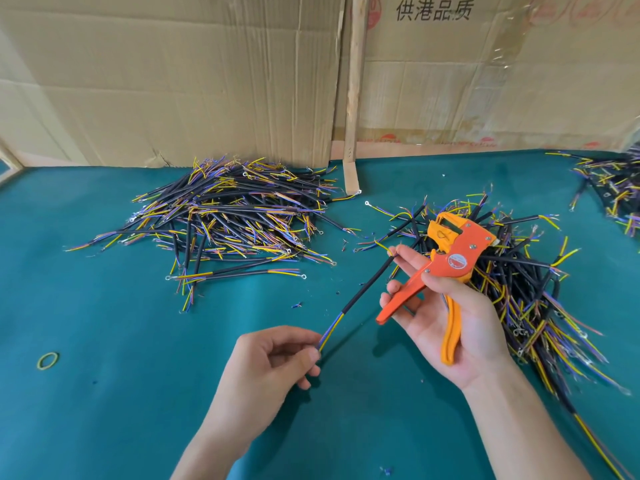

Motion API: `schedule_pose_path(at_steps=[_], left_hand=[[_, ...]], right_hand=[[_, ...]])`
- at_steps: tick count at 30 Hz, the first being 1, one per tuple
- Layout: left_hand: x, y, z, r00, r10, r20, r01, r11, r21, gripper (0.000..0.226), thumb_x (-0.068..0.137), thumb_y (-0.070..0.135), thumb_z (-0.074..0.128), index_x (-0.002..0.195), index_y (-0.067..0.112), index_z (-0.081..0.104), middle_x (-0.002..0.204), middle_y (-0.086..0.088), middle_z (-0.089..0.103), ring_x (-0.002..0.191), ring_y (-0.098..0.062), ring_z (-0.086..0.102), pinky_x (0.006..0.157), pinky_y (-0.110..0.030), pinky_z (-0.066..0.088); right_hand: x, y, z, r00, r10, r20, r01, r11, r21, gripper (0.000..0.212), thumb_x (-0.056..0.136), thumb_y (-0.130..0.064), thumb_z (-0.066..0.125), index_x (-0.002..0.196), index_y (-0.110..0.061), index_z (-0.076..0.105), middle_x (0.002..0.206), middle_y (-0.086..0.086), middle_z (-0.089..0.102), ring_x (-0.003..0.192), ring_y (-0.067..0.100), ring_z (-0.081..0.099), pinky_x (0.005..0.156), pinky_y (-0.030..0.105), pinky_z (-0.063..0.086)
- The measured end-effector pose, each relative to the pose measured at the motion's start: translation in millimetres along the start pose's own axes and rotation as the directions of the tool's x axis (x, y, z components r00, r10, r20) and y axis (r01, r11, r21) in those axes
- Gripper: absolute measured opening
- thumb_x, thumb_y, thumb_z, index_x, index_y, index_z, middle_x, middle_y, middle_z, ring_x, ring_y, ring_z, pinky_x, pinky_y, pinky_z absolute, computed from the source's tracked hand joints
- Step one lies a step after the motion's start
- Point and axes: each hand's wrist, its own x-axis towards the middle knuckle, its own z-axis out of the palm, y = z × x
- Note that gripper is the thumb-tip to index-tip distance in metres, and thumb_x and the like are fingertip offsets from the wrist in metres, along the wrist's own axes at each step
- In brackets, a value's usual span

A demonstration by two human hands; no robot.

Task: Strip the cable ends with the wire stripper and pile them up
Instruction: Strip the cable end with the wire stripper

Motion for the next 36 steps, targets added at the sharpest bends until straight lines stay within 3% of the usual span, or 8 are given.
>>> schedule_pose_path(at_steps=[9,14,18,21,24,28,32,36], left_hand=[[0.6,1.6,1.9,1.0,-0.006,-0.03,0.015,0.944,0.329,0.024,0.097,0.014,0.062,0.078,0.028,0.069,0.061,0.0,0.068,0.046,-0.011,0.054,0.053,-0.026,0.043],[13.3,31.5,-8.0,0.98,0.176,-0.097,-0.06,0.716,0.695,0.029,0.089,0.055,0.053,0.085,0.029,0.067,0.082,0.014,0.066,0.076,-0.004,0.062,0.072,-0.029,0.048],[47.3,62.3,32.4,0.965,0.216,-0.149,-0.156,0.928,0.339,0.029,0.096,0.045,0.059,0.125,0.044,0.055,0.09,0.02,0.07,0.078,0.0,0.067,0.072,-0.026,0.051],[65.4,67.7,63.3,0.953,0.292,-0.074,-0.267,0.932,0.243,0.023,0.1,0.022,0.057,0.118,0.036,0.062,0.084,0.01,0.075,0.068,-0.012,0.07,0.063,-0.025,0.054],[70.8,52.5,66.7,0.934,0.336,-0.12,-0.288,0.908,0.303,0.017,0.096,0.014,0.061,0.099,0.027,0.071,0.085,0.013,0.075,0.062,-0.013,0.067,0.059,-0.022,0.053],[70.7,35.5,61.9,0.911,0.375,-0.172,-0.307,0.894,0.325,0.023,0.091,0.011,0.069,0.107,0.027,0.076,0.094,0.01,0.072,0.073,-0.009,0.068,0.071,-0.024,0.055],[68.9,29.3,63.2,0.861,0.453,-0.231,-0.342,0.853,0.395,0.014,0.09,0.017,0.075,0.102,0.023,0.078,0.09,0.012,0.07,0.076,-0.004,0.066,0.067,-0.011,0.048],[70.5,25.4,65.8,0.82,0.527,-0.225,-0.381,0.794,0.473,0.007,0.091,0.018,0.075,0.097,0.02,0.077,0.097,0.009,0.065,0.075,-0.008,0.061,0.067,-0.011,0.042]], right_hand=[[-2.2,-2.4,-1.1,0.999,-0.003,0.044,0.002,1.0,0.007,0.052,0.084,-0.013,0.065,0.134,0.002,0.063,0.14,0.014,0.062,0.088,0.028,0.067,0.084,0.043,0.057],[-4.9,2.6,8.1,0.992,0.038,0.122,-0.035,0.999,-0.029,0.055,0.083,-0.013,0.066,0.137,0.0,0.061,0.149,0.011,0.056,0.087,0.027,0.066,0.086,0.043,0.056],[-7.2,15.1,20.1,0.982,0.094,0.165,-0.076,0.991,-0.113,0.067,0.074,-0.013,0.079,0.137,-0.001,0.061,0.146,0.012,0.058,0.085,0.032,0.066,0.08,0.046,0.057],[-8.8,19.1,25.1,0.978,0.108,0.181,-0.08,0.984,-0.156,0.061,0.077,-0.011,0.072,0.137,-0.002,0.061,0.136,0.018,0.062,0.083,0.033,0.065,0.078,0.049,0.056],[-8.2,17.4,25.1,0.983,0.108,0.148,-0.083,0.983,-0.163,0.06,0.078,-0.013,0.071,0.137,-0.004,0.062,0.13,0.022,0.062,0.086,0.034,0.063,0.08,0.05,0.056],[-6.2,16.9,25.4,0.983,0.111,0.145,-0.085,0.981,-0.176,0.062,0.078,-0.015,0.07,0.139,-0.007,0.062,0.117,0.027,0.06,0.086,0.033,0.063,0.083,0.048,0.055],[-5.8,16.0,22.9,0.987,0.112,0.117,-0.095,0.985,-0.144,0.062,0.076,-0.014,0.072,0.136,-0.005,0.063,0.119,0.024,0.062,0.083,0.033,0.065,0.081,0.048,0.056],[-6.0,14.6,21.6,0.987,0.114,0.115,-0.096,0.983,-0.155,0.062,0.076,-0.014,0.072,0.136,-0.003,0.062,0.121,0.022,0.065,0.082,0.032,0.065,0.081,0.048,0.057]])
